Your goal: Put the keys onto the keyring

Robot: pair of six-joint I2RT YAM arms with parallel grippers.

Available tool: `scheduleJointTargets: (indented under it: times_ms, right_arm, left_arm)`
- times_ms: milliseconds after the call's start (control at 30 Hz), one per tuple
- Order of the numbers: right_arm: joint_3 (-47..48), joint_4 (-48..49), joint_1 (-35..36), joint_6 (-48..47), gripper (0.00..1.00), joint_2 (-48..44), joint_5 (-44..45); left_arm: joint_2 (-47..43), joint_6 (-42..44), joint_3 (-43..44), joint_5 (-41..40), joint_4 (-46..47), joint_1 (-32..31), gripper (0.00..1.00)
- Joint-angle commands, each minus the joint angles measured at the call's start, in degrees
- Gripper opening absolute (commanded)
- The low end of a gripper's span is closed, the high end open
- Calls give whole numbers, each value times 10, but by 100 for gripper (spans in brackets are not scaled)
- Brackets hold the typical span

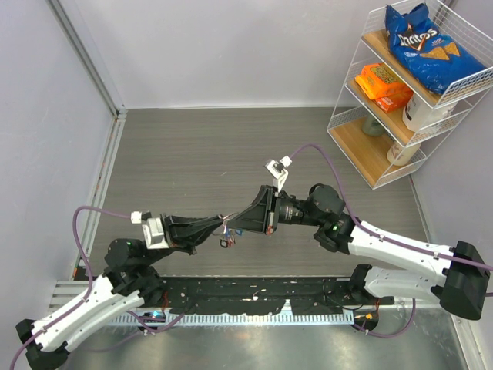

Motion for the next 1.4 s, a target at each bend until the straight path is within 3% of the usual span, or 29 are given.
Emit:
scheduleJointTargets:
  times_ms: [0,1367]
  right_arm:
    - [-1,35,-2,5,6,-4,-9]
    - [-5,82,-9,47,6,28,7]
  left_arm:
    - [-4,7,3,2,62,0,0]
    - [0,-1,-2,40,81,0,0]
